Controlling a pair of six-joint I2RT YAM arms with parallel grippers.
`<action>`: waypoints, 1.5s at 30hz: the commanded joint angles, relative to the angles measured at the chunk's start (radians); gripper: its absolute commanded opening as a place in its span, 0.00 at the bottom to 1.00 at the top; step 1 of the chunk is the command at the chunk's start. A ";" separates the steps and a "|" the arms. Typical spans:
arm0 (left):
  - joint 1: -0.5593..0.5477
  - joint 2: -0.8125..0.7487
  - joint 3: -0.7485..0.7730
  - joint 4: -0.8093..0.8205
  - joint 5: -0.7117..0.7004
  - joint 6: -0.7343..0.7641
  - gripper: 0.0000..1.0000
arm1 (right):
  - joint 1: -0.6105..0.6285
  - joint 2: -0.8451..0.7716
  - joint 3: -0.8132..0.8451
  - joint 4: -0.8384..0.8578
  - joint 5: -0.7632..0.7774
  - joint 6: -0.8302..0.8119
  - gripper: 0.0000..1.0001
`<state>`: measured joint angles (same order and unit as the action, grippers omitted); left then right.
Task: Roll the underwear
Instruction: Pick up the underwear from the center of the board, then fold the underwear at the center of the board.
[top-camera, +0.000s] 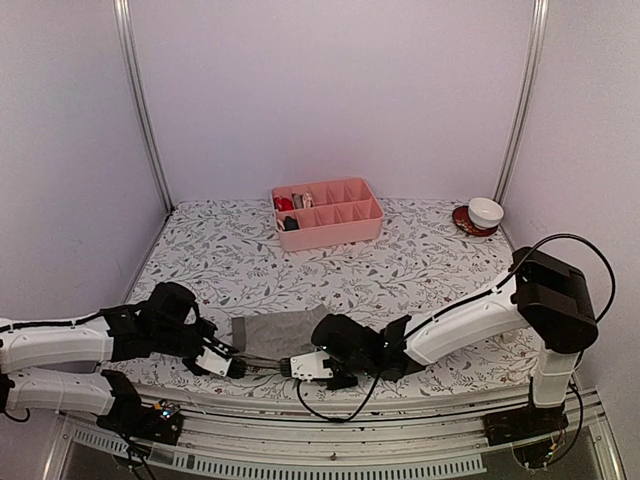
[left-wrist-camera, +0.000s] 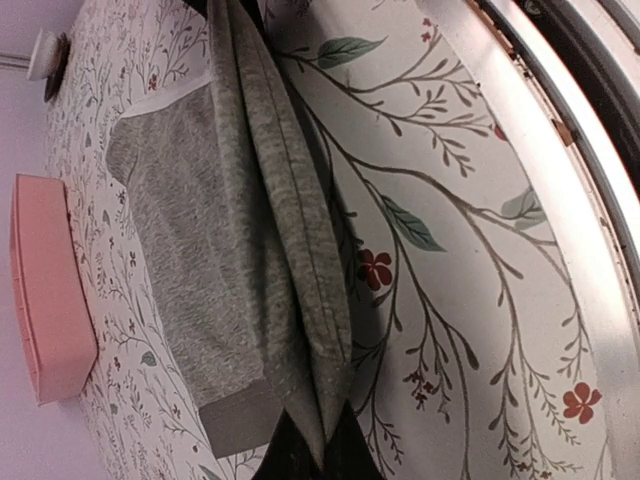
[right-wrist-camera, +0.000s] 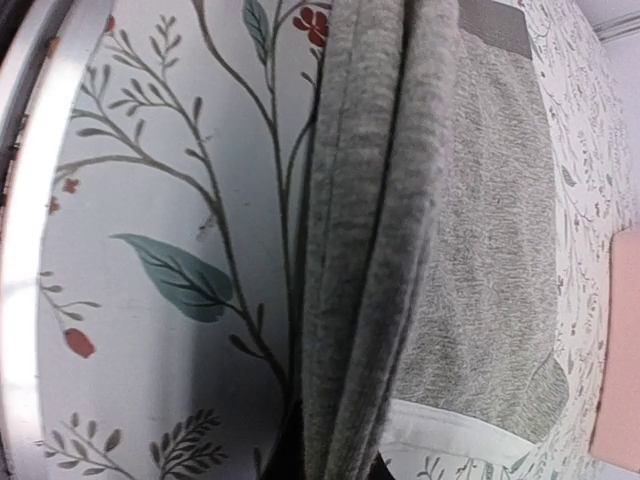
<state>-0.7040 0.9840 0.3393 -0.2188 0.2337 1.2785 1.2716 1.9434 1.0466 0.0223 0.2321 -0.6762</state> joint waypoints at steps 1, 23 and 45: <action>0.006 -0.053 -0.029 -0.093 0.045 0.015 0.00 | 0.004 -0.056 0.033 -0.210 -0.199 0.166 0.02; 0.077 0.104 0.068 -0.040 -0.018 -0.070 0.00 | -0.228 0.144 0.473 -0.693 -0.551 0.258 0.08; 0.165 0.270 0.210 -0.024 0.037 -0.118 0.10 | -0.332 0.185 0.525 -0.689 -0.620 0.292 0.13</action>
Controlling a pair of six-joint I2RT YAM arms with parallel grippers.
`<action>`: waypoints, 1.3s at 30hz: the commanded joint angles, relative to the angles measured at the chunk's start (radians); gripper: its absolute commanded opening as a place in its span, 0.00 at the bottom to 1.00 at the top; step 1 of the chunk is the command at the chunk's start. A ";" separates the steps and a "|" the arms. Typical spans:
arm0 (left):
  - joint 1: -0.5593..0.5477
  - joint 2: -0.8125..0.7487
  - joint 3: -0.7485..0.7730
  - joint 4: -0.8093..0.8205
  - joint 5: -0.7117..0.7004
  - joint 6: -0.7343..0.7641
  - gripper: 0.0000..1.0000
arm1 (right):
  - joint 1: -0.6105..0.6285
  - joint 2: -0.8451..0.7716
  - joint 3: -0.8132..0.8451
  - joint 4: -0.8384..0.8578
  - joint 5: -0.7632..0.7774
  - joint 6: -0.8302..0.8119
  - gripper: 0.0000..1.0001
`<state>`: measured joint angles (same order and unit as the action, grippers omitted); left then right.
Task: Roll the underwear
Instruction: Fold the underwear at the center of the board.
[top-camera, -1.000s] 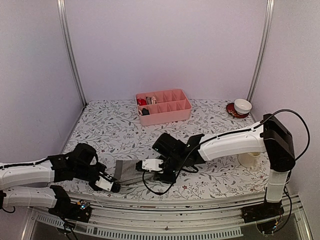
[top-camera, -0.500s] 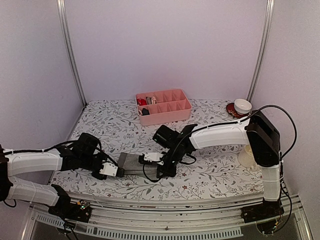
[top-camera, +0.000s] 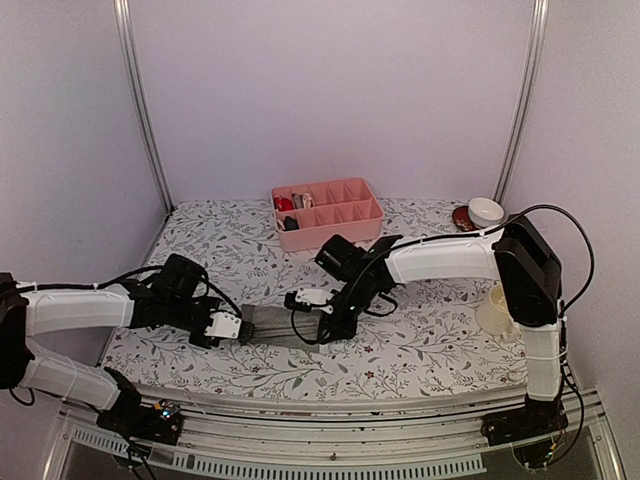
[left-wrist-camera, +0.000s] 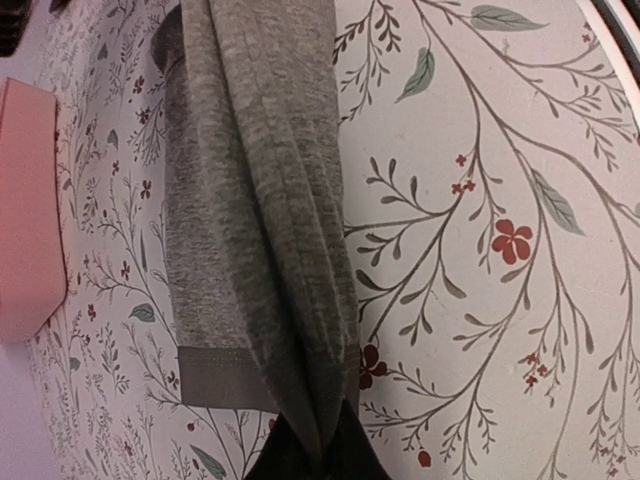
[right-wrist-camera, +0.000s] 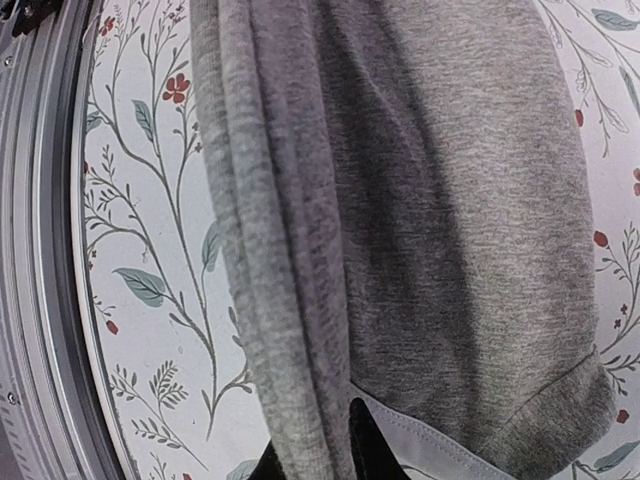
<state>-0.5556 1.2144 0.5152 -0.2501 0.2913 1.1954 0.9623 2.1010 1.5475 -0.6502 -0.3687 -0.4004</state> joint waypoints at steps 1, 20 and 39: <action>0.017 0.049 0.039 0.014 -0.022 -0.041 0.10 | -0.026 0.030 0.027 -0.015 -0.019 0.018 0.13; 0.029 0.196 0.090 0.159 -0.091 -0.165 0.32 | -0.076 0.051 0.048 0.077 0.066 0.090 0.23; 0.057 0.151 0.094 0.201 -0.203 -0.223 0.58 | -0.080 -0.029 -0.016 0.215 0.348 0.185 0.35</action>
<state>-0.5129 1.3872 0.5903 -0.0795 0.1387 0.9974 0.8886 2.1307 1.5581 -0.4976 -0.1188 -0.2584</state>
